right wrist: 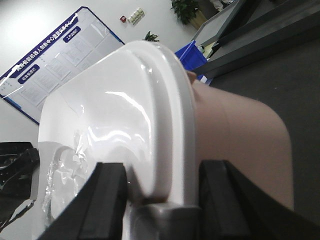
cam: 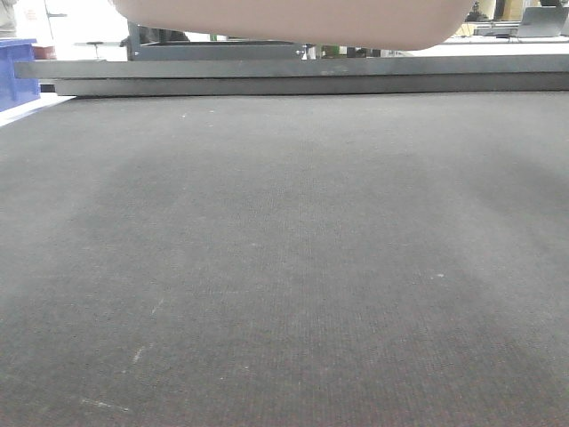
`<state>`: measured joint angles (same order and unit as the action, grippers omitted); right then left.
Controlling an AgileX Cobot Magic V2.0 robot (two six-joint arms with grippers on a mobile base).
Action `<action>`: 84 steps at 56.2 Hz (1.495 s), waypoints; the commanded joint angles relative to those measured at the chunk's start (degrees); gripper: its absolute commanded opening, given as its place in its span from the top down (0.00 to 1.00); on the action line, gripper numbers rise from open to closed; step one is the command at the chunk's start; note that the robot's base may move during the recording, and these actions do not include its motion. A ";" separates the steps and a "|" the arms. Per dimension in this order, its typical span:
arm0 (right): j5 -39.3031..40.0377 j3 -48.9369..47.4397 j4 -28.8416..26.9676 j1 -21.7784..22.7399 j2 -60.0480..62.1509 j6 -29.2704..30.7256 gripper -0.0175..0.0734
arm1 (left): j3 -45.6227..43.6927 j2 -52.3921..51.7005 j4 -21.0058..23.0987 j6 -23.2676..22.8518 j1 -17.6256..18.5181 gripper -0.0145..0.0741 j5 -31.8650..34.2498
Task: Grab white bin and place on right shelf
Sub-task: 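Raise the pink bin high above the table with both grippers, then hold the bin aloft while the base drives past the red table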
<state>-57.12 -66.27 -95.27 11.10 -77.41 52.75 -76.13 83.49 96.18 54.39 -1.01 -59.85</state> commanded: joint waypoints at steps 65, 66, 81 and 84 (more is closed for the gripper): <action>-5.42 -1.95 -6.19 -2.05 2.67 -0.20 0.73 | -2.01 -2.32 3.23 0.80 3.27 0.98 -16.51; -5.42 -1.95 -6.19 -2.05 2.67 -0.20 0.73 | -2.01 -2.32 3.23 0.80 3.27 0.98 -16.51; -5.09 -1.95 -6.19 -2.05 2.67 -0.20 0.73 | -2.01 -2.32 3.23 0.80 3.27 0.98 -16.51; -5.09 -1.95 -6.19 -2.05 2.67 -0.20 0.73 | -2.01 -2.32 3.23 0.80 3.27 0.98 -16.51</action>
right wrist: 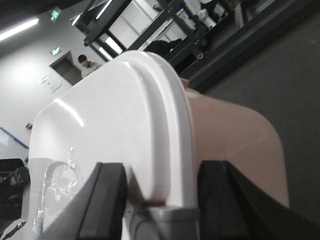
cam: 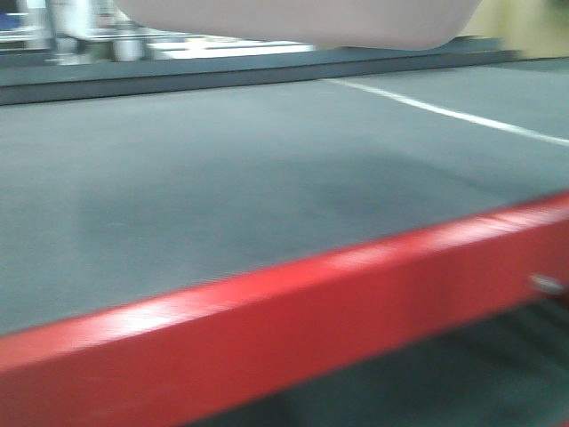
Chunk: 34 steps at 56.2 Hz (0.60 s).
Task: Grab white bin and place on right shelf
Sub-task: 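Hold the bin aloft while the base drives past the red table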
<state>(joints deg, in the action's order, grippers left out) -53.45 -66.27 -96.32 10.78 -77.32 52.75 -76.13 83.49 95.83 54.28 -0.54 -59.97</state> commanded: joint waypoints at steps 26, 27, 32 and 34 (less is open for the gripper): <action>-8.60 -1.95 -5.14 -1.73 2.59 -0.20 0.73 | -2.01 -2.32 3.58 0.90 2.80 0.98 -16.40; -8.60 -1.95 -5.14 -1.73 2.59 -0.20 0.73 | -2.01 -2.32 3.58 0.90 2.80 0.98 -16.40; -8.60 -1.95 -5.14 -1.73 2.59 -0.20 0.73 | -2.01 -2.32 3.58 0.90 2.80 0.98 -16.40; -8.60 -1.95 -5.14 -1.73 2.59 -0.20 0.73 | -2.01 -2.32 3.58 0.90 2.80 0.98 -16.40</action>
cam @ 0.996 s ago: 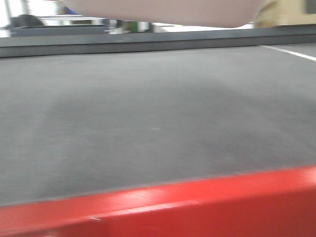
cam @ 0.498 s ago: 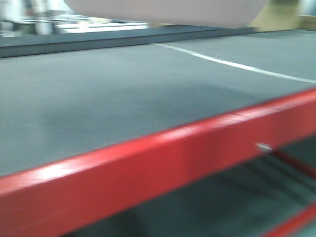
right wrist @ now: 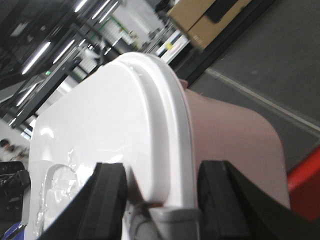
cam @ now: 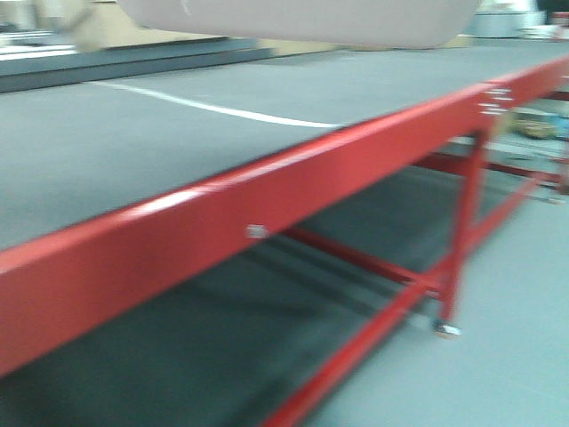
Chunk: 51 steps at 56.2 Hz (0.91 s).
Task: Grab white bin and place on right shelf
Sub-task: 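Hold the bin aloft while the base drives past the red table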
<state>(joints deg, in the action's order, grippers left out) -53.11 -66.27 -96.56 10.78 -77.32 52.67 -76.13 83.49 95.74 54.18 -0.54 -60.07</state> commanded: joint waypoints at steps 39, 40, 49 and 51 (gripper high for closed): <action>-8.94 -1.95 -4.90 -1.73 2.59 -0.12 0.73 | -2.01 -2.32 3.67 1.01 2.80 0.98 -16.29; -8.94 -1.95 -4.90 -1.73 2.59 -0.12 0.73 | -2.01 -2.32 3.67 1.01 2.80 0.98 -16.29; -8.94 -1.95 -4.90 -1.73 2.59 -0.12 0.73 | -2.01 -2.32 3.67 1.01 2.80 0.98 -16.29; -8.94 -1.95 -4.90 -1.73 2.59 -0.12 0.73 | -2.01 -2.32 3.67 1.01 2.80 0.98 -16.29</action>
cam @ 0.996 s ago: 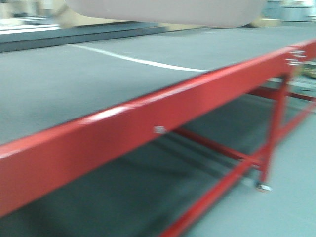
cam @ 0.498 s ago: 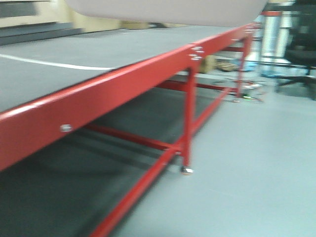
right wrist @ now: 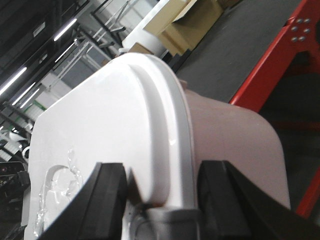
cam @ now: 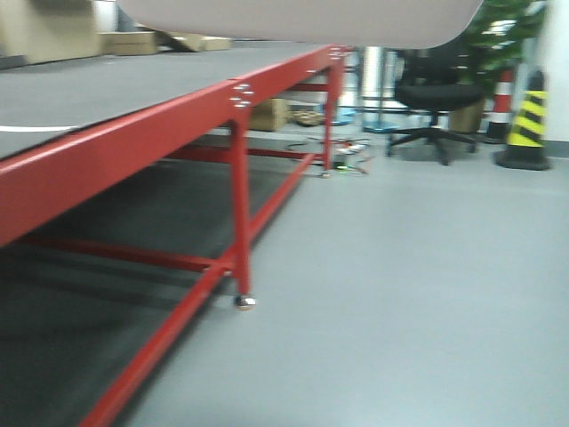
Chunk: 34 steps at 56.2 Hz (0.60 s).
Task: Grab white bin and place on right shelf
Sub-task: 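Hold the bin aloft while the base drives past the red table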
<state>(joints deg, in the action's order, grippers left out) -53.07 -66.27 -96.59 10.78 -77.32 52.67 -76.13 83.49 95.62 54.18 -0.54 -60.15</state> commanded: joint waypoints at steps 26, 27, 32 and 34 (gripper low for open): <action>-8.98 -1.95 -4.88 -1.73 2.59 -0.12 0.73 | -2.01 -2.32 3.79 1.01 2.80 0.98 -16.21; -8.98 -1.95 -4.88 -1.73 2.59 -0.12 0.73 | -2.01 -2.32 3.79 1.01 2.80 0.98 -16.21; -8.98 -1.95 -4.88 -1.73 2.59 -0.12 0.73 | -2.01 -2.32 3.79 1.01 2.80 0.98 -16.21; -8.98 -1.95 -4.88 -1.73 2.59 -0.12 0.73 | -2.01 -2.32 3.79 1.01 2.80 0.98 -16.21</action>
<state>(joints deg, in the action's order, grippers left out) -53.07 -66.27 -96.59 10.78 -77.32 52.67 -76.13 83.49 95.62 54.18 -0.54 -60.28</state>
